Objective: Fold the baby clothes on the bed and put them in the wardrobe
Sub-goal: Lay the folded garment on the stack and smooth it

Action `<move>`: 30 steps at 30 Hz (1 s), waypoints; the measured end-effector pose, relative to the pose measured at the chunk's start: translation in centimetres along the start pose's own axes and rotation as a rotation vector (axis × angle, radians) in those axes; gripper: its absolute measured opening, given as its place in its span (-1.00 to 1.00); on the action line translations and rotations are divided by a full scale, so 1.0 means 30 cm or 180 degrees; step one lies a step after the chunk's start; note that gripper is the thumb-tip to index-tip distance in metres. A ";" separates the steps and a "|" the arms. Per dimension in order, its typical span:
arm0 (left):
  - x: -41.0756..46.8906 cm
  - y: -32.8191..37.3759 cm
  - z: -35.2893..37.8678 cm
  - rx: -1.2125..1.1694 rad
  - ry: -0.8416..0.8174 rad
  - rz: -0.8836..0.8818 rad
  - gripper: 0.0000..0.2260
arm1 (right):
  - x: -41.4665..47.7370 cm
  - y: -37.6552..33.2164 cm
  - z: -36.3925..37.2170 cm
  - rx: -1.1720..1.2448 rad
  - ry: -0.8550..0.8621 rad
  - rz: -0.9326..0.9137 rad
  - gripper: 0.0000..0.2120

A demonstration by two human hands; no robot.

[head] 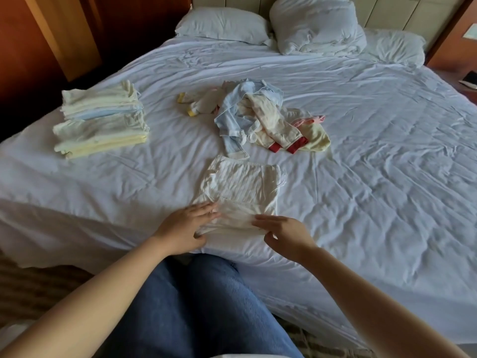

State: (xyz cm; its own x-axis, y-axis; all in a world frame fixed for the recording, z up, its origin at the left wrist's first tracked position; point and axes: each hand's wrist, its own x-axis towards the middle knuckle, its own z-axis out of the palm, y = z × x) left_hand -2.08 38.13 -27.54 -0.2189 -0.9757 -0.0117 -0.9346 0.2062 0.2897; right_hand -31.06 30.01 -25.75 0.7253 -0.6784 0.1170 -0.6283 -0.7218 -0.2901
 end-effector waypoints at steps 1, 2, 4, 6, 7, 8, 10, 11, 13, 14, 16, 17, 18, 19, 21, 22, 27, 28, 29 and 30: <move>-0.002 0.002 -0.004 0.0043 -0.0044 -0.0021 -0.32 | 0.004 -0.004 -0.008 -0.0034 0.0011 -0.0003 -0.58; -0.003 0.008 -0.012 0.0080 -0.0101 -0.0052 -0.30 | 0.010 -0.009 -0.018 -0.0023 0.0009 0.0052 -0.62; 0.000 0.019 -0.024 0.0172 -0.0227 -0.0091 -0.25 | 0.024 -0.021 -0.047 0.0122 -0.0033 0.0379 -0.67; -0.002 0.027 -0.042 0.0281 -0.0383 -0.0092 -0.25 | 0.035 -0.028 -0.078 0.0298 -0.0072 0.0711 -0.69; -0.001 0.027 -0.049 0.0321 -0.0423 -0.0070 -0.27 | 0.040 -0.034 -0.092 0.0340 -0.0097 0.0792 -0.70; -0.001 0.027 -0.057 0.0325 -0.0456 -0.0067 -0.30 | 0.043 -0.039 -0.102 0.0358 -0.0134 0.0826 -0.70; 0.001 0.030 -0.074 0.0193 -0.0423 -0.0142 -0.42 | 0.044 -0.053 -0.117 0.0312 -0.0216 0.0831 -0.72; 0.003 0.035 -0.084 0.0081 -0.0361 -0.0266 -0.51 | 0.042 -0.061 -0.122 0.0281 -0.0242 0.0842 -0.72; 0.008 0.052 -0.110 -0.0108 -0.0232 -0.0636 -0.68 | 0.041 -0.068 -0.134 0.0276 -0.0288 0.0891 -0.75; 0.012 0.065 -0.126 -0.0171 -0.0178 -0.0783 -0.74 | 0.040 -0.069 -0.141 0.0301 -0.0314 0.0922 -0.76; 0.023 0.085 -0.156 -0.0339 -0.0104 -0.0915 -0.78 | 0.040 -0.066 -0.159 0.0350 -0.0394 0.0991 -0.80; 0.029 0.094 -0.172 -0.0441 -0.0096 -0.0945 -0.78 | 0.041 -0.062 -0.168 0.0368 -0.0411 0.1025 -0.79; 0.040 0.097 -0.183 -0.0533 -0.0092 -0.0976 -0.78 | 0.044 -0.056 -0.176 0.0400 -0.0400 0.1073 -0.79; 0.051 0.101 -0.196 -0.0638 -0.0049 -0.1005 -0.78 | 0.048 -0.049 -0.184 0.0459 -0.0345 0.1134 -0.78; 0.086 0.096 -0.215 -0.0885 0.0180 -0.1132 -0.75 | 0.069 -0.030 -0.194 0.0628 -0.0114 0.1315 -0.79; 0.108 0.087 -0.221 -0.1034 0.0354 -0.1231 -0.73 | 0.086 -0.017 -0.197 0.0751 0.0059 0.1441 -0.81; 0.230 0.059 -0.240 -0.1661 0.1258 -0.1718 -0.67 | 0.201 0.029 -0.188 0.1475 0.0898 0.1893 -0.79; 0.258 0.051 -0.237 -0.1779 0.1409 -0.1808 -0.66 | 0.224 0.033 -0.182 0.1531 0.1062 0.1951 -0.79; 0.285 0.046 -0.235 -0.1868 0.1547 -0.1891 -0.67 | 0.246 0.039 -0.176 0.1555 0.1199 0.2034 -0.80; 0.314 0.038 -0.230 -0.1922 0.1638 -0.1981 -0.69 | 0.268 0.048 -0.165 0.1555 0.1294 0.2135 -0.79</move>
State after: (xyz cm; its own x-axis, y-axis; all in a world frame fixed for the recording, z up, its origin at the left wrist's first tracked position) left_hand -3.28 28.67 -20.72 0.5404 -0.8401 0.0473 -0.5120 -0.2838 0.8108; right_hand -27.52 22.85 -20.52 0.0399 -0.9962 0.0772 -0.6258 -0.0851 -0.7753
